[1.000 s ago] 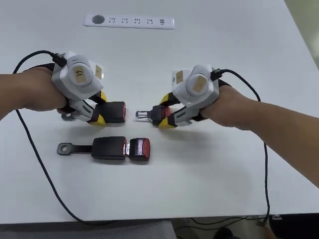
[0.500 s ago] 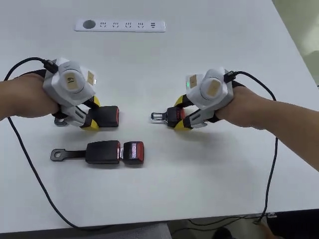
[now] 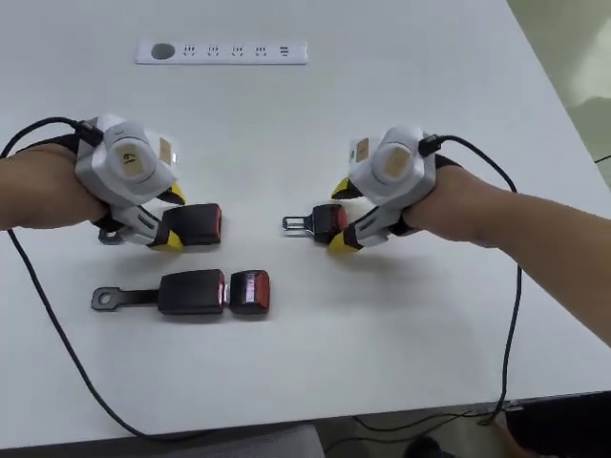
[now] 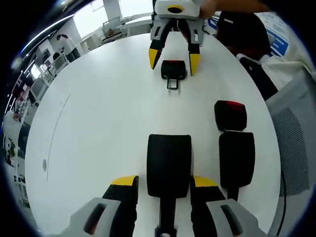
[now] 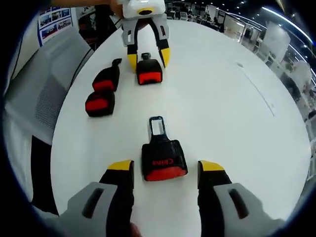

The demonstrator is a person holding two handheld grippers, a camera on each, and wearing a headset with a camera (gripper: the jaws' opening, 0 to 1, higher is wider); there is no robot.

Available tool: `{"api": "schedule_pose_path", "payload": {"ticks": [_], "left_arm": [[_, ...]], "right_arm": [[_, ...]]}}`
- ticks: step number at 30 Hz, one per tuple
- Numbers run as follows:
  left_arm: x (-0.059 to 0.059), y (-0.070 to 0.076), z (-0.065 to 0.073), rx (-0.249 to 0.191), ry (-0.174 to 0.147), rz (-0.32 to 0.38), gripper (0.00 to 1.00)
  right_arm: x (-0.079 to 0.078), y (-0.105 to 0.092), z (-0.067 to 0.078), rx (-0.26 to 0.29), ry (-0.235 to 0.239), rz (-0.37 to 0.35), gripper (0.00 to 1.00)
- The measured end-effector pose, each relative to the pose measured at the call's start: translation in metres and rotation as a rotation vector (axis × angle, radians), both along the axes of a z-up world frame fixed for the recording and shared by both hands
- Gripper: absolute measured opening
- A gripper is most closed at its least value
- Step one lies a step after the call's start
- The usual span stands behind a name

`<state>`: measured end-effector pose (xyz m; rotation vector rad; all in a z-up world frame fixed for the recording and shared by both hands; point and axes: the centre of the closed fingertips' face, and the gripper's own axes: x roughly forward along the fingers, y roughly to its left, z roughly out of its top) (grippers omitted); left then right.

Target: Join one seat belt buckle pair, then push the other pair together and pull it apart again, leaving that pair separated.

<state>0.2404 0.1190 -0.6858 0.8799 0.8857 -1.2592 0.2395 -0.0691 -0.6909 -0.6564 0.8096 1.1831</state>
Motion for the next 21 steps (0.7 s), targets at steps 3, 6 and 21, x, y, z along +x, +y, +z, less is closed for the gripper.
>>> {"api": "schedule_pose_path", "payload": {"ticks": [3, 6, 21], "left_arm": [[-0.006, 0.0, 0.009, -0.046, -0.002, 0.048, 0.53], [-0.004, 0.011, 0.015, -0.087, -0.019, 0.1, 0.56], [-0.062, 0.072, 0.053, -0.259, -0.097, 0.398, 0.81]], "right_arm": [[-0.008, -0.002, 0.011, 0.061, -0.016, -0.079, 0.53], [-0.011, -0.008, 0.024, 0.11, -0.068, -0.167, 0.64], [-0.083, -0.005, 0.072, 0.197, -0.084, -0.24, 0.83]]}}
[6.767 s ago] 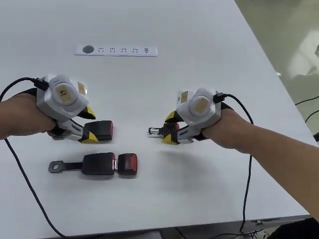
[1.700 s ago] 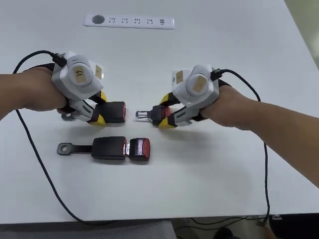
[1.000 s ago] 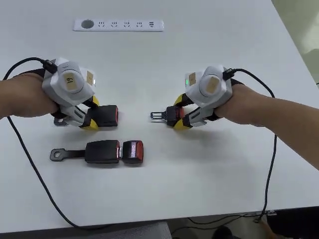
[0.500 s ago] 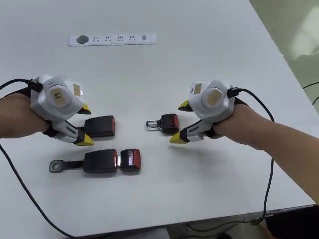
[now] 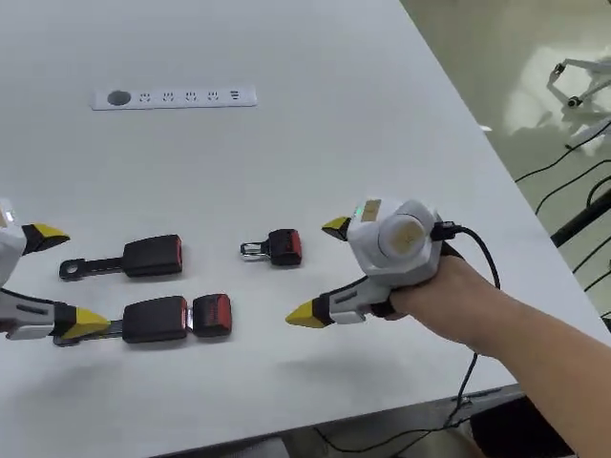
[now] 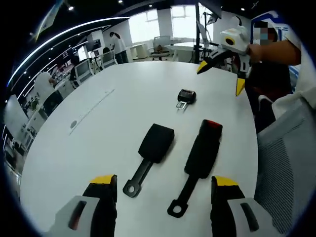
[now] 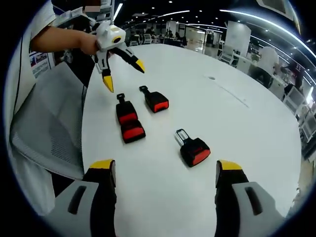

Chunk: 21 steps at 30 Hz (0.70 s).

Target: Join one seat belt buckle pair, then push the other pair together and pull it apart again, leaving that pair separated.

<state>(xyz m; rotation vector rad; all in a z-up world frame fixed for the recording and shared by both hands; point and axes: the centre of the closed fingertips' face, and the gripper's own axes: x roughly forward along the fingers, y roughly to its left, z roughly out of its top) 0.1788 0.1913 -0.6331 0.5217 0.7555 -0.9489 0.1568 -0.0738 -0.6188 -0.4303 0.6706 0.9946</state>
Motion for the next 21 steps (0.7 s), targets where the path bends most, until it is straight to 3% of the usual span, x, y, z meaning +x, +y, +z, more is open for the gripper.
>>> {"api": "schedule_pose_path", "payload": {"ticks": [3, 7, 9, 12, 15, 17, 21], "left_arm": [[-0.023, 0.012, 0.005, -0.01, 0.018, 0.031, 0.83], [-0.04, 0.03, 0.002, -0.021, 0.039, 0.066, 0.88], [-0.05, 0.033, 0.003, -0.025, 0.044, 0.077, 0.9], [-0.051, 0.045, 0.001, -0.022, 0.032, 0.122, 0.99], [-0.058, 0.049, 0.003, -0.03, 0.041, 0.145, 0.99], [-0.064, 0.049, 0.006, -0.042, 0.047, 0.158, 1.0], [-0.075, 0.051, 0.002, -0.039, 0.065, 0.164, 1.0]], "right_arm": [[-0.01, -0.003, 0.003, 0.006, 0.012, -0.024, 0.85], [-0.018, -0.007, 0.002, -0.025, 0.007, -0.041, 0.9], [-0.022, -0.01, 0.006, -0.009, 0.006, -0.067, 0.92], [-0.028, -0.011, 0.011, -0.003, 0.005, -0.074, 0.96], [-0.028, -0.013, 0.02, 0.049, -0.014, -0.104, 0.98], [-0.028, -0.018, 0.023, 0.043, -0.035, -0.117, 1.0], [-0.034, -0.024, 0.022, 0.042, -0.023, -0.138, 1.0]]}}
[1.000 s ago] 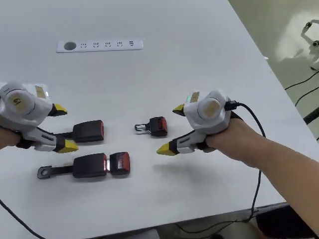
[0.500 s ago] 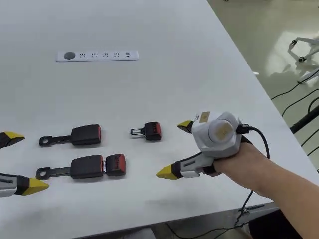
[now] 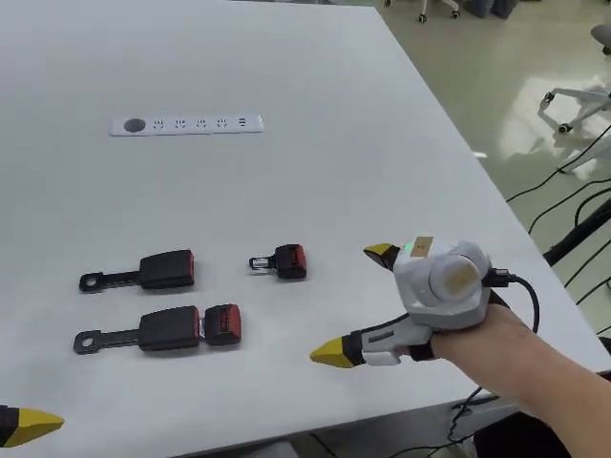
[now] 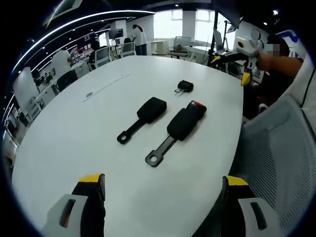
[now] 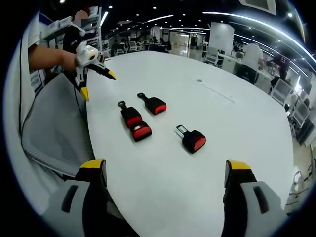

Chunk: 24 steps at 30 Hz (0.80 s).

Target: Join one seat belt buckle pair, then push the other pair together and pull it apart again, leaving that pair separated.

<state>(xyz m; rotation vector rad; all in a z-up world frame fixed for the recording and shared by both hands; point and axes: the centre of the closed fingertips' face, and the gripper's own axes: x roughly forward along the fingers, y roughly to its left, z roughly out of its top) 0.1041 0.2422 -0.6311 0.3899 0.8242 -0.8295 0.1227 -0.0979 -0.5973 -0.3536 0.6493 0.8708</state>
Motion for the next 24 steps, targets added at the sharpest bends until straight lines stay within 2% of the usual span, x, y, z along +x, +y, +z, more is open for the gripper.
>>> {"api": "schedule_pose_path", "payload": {"ticks": [4, 9, 13, 16, 18, 19, 23, 24], "left_arm": [[-0.004, -0.002, 0.0, -0.004, 0.012, 0.012, 1.0], [-0.003, -0.005, 0.006, -0.025, 0.002, 0.036, 1.0], [-0.003, -0.003, 0.005, -0.028, -0.002, 0.042, 1.0], [-0.001, -0.001, 0.007, -0.036, -0.015, 0.059, 1.0], [-0.001, 0.0, 0.009, -0.05, -0.016, 0.066, 1.0], [-0.002, 0.0, 0.009, -0.06, -0.011, 0.067, 1.0], [-0.001, 0.001, 0.013, -0.059, -0.038, 0.061, 1.0], [0.0, 0.001, 0.014, -0.066, -0.044, 0.063, 1.0]], "right_arm": [[-0.003, 0.002, -0.004, 0.0, 0.016, -0.009, 1.0], [0.0, 0.008, -0.001, -0.001, -0.012, -0.001, 1.0], [-0.001, 0.01, -0.002, 0.0, -0.007, 0.002, 1.0], [-0.005, 0.012, 0.0, 0.024, -0.003, 0.003, 1.0], [-0.004, 0.007, -0.002, 0.035, -0.008, -0.019, 1.0], [-0.005, 0.004, -0.004, 0.031, 0.008, -0.029, 1.0], [-0.007, 0.002, -0.002, 0.038, 0.002, -0.036, 1.0], [-0.011, 0.005, 0.003, 0.045, 0.009, -0.035, 1.0]]}}
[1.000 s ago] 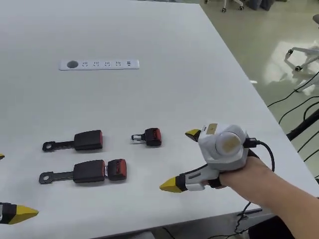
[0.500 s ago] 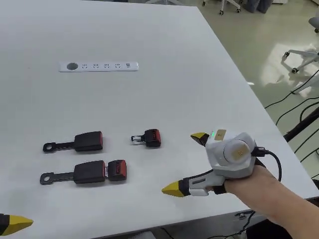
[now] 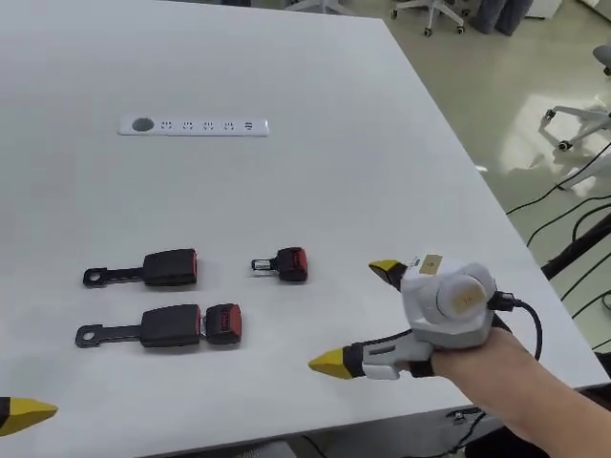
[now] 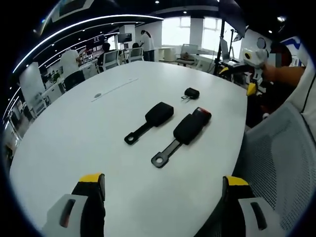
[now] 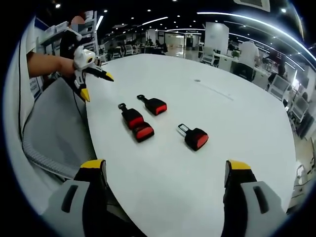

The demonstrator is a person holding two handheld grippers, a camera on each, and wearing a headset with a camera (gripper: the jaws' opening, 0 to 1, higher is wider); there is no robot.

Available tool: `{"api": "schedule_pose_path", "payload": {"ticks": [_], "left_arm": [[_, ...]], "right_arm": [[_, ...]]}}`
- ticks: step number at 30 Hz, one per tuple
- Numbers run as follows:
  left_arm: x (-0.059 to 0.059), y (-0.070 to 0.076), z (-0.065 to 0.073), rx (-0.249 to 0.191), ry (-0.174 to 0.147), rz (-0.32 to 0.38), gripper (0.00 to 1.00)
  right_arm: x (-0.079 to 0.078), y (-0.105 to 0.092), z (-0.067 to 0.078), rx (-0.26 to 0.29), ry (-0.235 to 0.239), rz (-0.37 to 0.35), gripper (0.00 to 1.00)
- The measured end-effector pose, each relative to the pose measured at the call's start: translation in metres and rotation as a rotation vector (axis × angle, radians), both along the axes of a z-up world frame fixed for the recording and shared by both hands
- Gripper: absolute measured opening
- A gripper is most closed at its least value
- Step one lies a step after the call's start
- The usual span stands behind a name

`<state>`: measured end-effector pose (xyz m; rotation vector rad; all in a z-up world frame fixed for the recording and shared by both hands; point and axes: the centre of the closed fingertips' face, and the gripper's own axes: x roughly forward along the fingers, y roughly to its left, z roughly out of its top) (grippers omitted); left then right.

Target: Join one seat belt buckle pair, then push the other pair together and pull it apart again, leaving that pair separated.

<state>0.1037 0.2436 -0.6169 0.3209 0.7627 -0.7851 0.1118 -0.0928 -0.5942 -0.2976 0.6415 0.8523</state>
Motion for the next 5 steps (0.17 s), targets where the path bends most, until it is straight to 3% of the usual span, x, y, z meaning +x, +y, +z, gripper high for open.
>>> {"api": "schedule_pose_path", "payload": {"ticks": [5], "left_arm": [[-0.0042, -0.0034, 0.0039, -0.011, -0.002, 0.007, 1.0]], "right_arm": [[-0.0045, 0.0064, 0.0081, 0.013, -0.01, 0.003, 1.0]]}}
